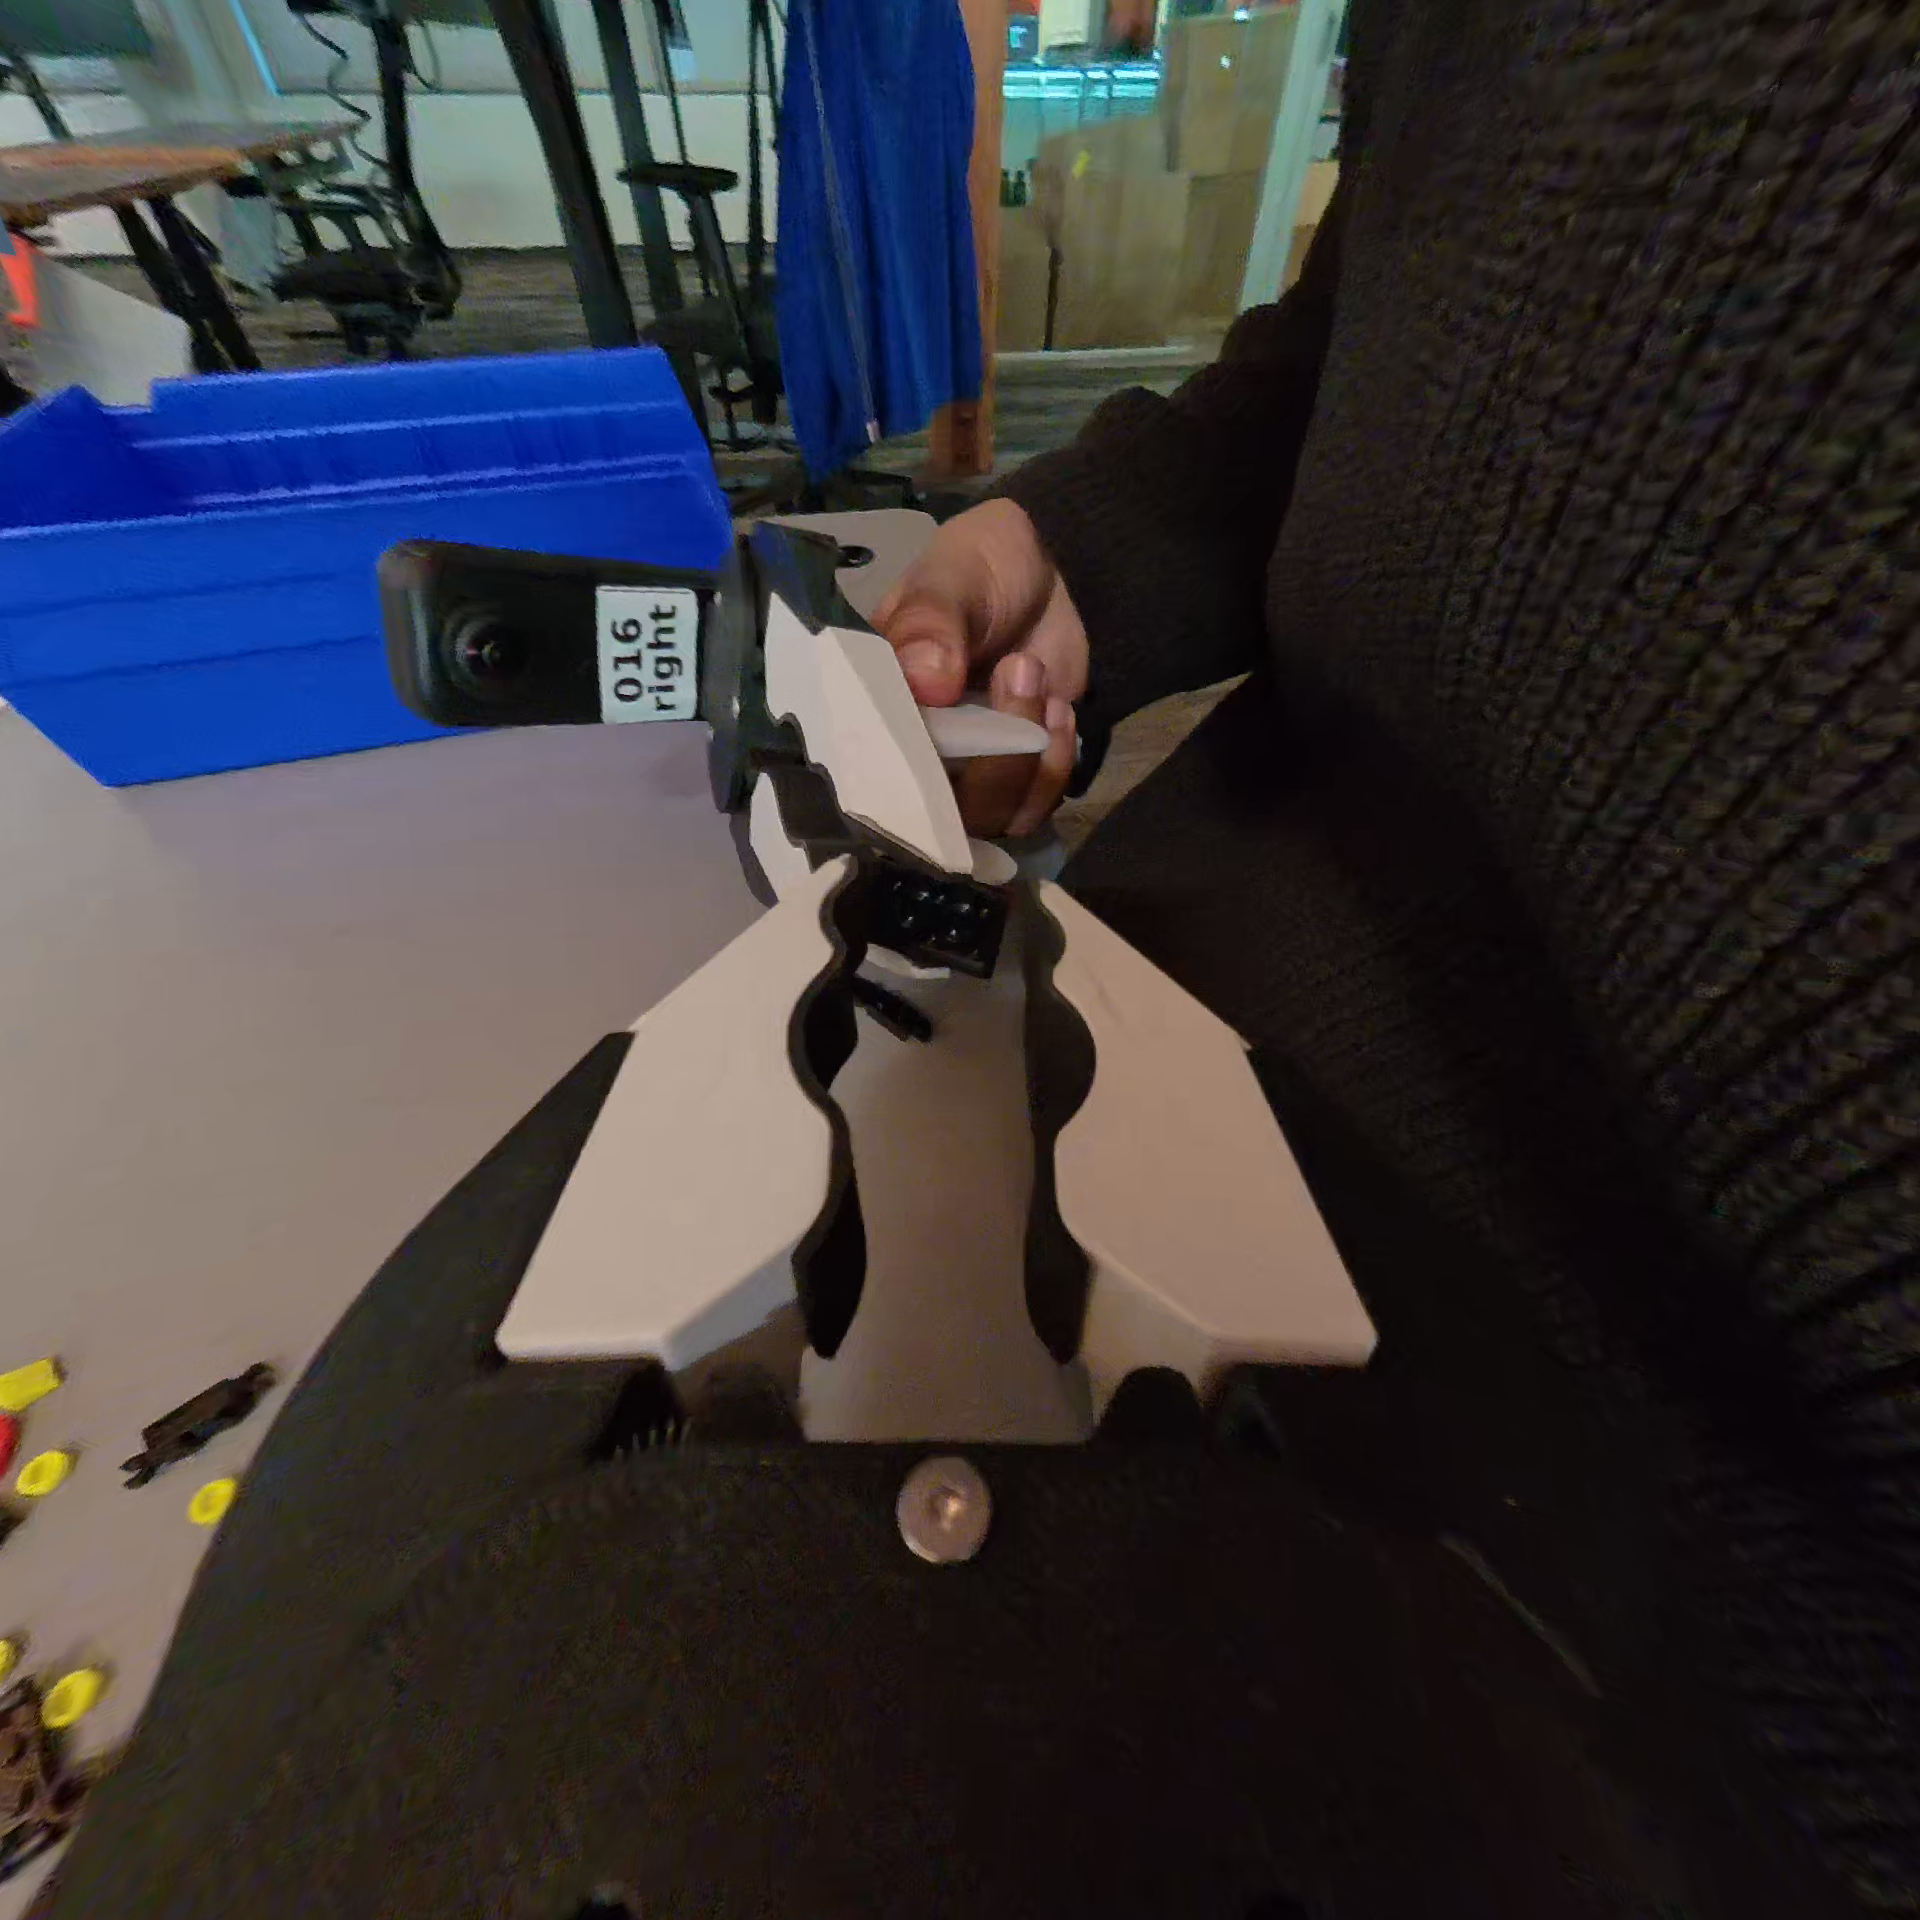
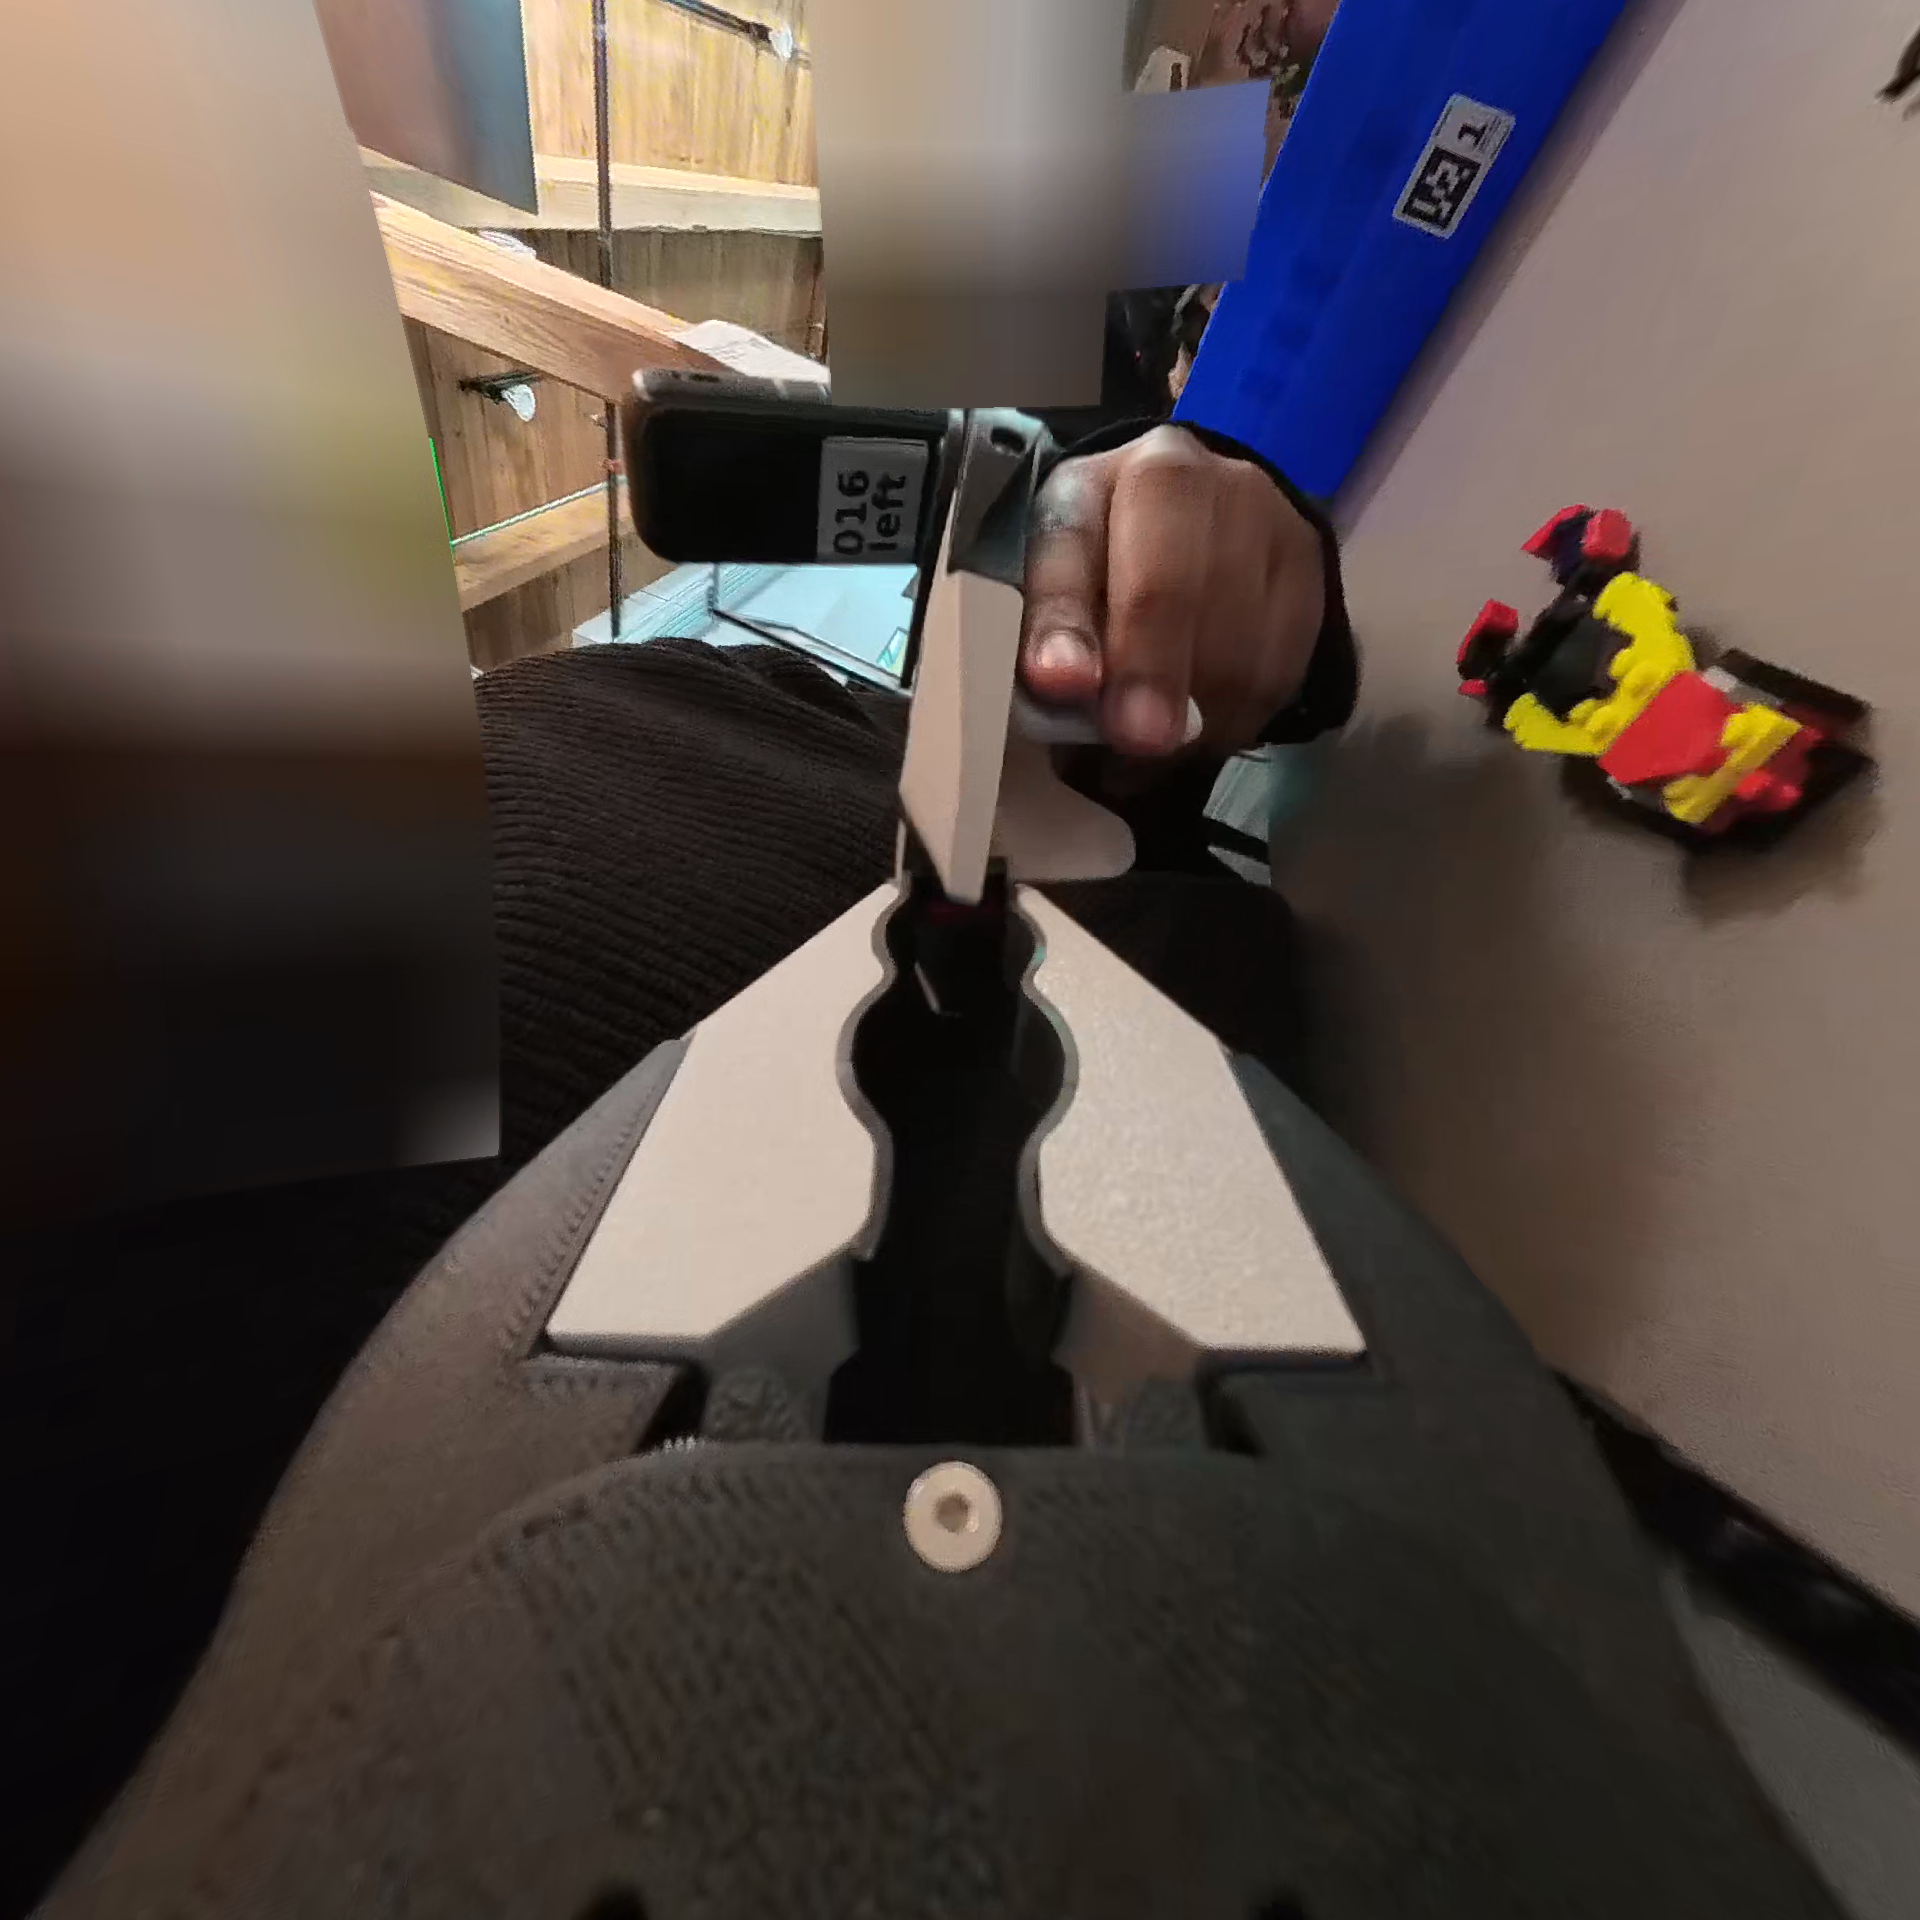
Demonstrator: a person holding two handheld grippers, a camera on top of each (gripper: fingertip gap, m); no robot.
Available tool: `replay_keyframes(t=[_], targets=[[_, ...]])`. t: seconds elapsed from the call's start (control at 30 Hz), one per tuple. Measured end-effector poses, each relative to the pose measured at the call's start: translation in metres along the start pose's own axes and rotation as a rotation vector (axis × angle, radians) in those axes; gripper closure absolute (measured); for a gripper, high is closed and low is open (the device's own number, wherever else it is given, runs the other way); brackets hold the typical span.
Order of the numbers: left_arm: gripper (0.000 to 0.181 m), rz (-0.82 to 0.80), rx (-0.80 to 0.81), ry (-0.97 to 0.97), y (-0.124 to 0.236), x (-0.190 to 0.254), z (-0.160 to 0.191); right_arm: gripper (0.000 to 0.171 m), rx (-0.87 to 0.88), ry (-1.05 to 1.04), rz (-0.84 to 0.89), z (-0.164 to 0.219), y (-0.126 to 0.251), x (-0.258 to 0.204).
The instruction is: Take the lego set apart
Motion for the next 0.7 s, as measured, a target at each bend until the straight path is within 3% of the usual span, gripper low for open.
replay_keyframes(t=[0.27,0.7], targets=[[0.156,0.085,-0.040,-0.018,-0.006,0.008,0.004,0.156,-0.100,-0.018,-0.011,0.008,-0.006,0.000],[0.156,-0.147,0.015,-0.074,0.001,-0.001,-0.010,0.156,0.046,0.054,-0.027,-0.004,0.002,-0.012]])
Point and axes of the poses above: each gripper's, where its closed fingertips meet, y back along the fingers, z out of its underside, x = y × z across the jaws, the point moved 9 cm from there along y, back along the fingers, and after that the axes turned 4 degrees about -x, right-handed, at the moved point
